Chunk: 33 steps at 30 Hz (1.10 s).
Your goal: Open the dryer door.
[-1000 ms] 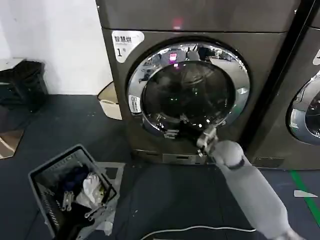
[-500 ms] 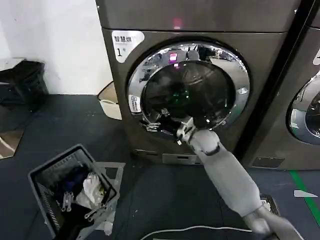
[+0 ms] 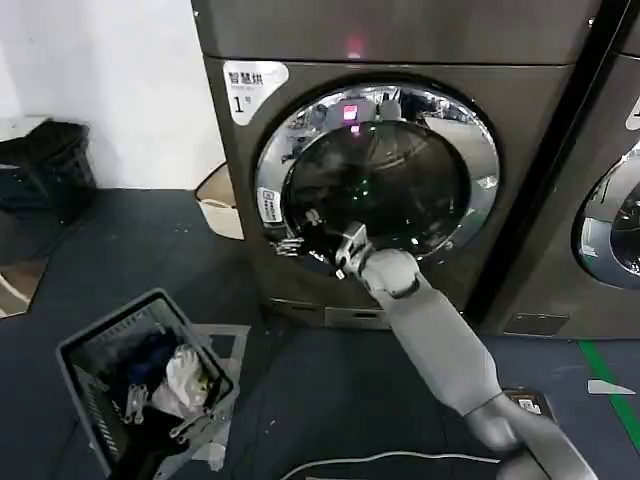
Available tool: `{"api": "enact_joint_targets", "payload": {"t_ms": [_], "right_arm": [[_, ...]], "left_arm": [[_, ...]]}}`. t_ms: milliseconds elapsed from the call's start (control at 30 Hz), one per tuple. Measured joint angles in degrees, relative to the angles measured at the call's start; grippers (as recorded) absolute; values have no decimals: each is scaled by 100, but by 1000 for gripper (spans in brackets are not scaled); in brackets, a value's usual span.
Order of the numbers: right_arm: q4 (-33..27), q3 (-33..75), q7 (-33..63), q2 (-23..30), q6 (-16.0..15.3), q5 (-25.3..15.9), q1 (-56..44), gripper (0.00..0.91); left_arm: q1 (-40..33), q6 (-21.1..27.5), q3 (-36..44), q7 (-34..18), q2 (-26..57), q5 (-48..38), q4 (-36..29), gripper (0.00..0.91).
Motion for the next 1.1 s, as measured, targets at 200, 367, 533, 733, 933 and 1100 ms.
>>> {"api": "enact_joint_targets", "payload": {"t_ms": [200,367,533,733,933,1100], "right_arm": [[118,-25,-115,-41,-51,33,-30,907],[301,-36,-295,-159,-126,131,-138,907],[596,-23,-516,-312,-278,207,-262,907],[1118,16,-985,-572,-408,324,-441,907],[1556,136,-1426,-874,-414,386,-681,907],[1852,313,-2018,-1123,-448,526,-881,907]], "left_arm": [[-56,83,-22,-52,16,-8,23,907],[-161,178,-92,-85,102,-131,95,907],[-435,339,-260,-8,277,-670,334,907],[-894,552,-463,-225,684,-1334,669,907],[-1509,417,-506,-120,1266,-1978,1237,907],[-1959,468,-539,-244,1797,-2507,1621,907]]}}
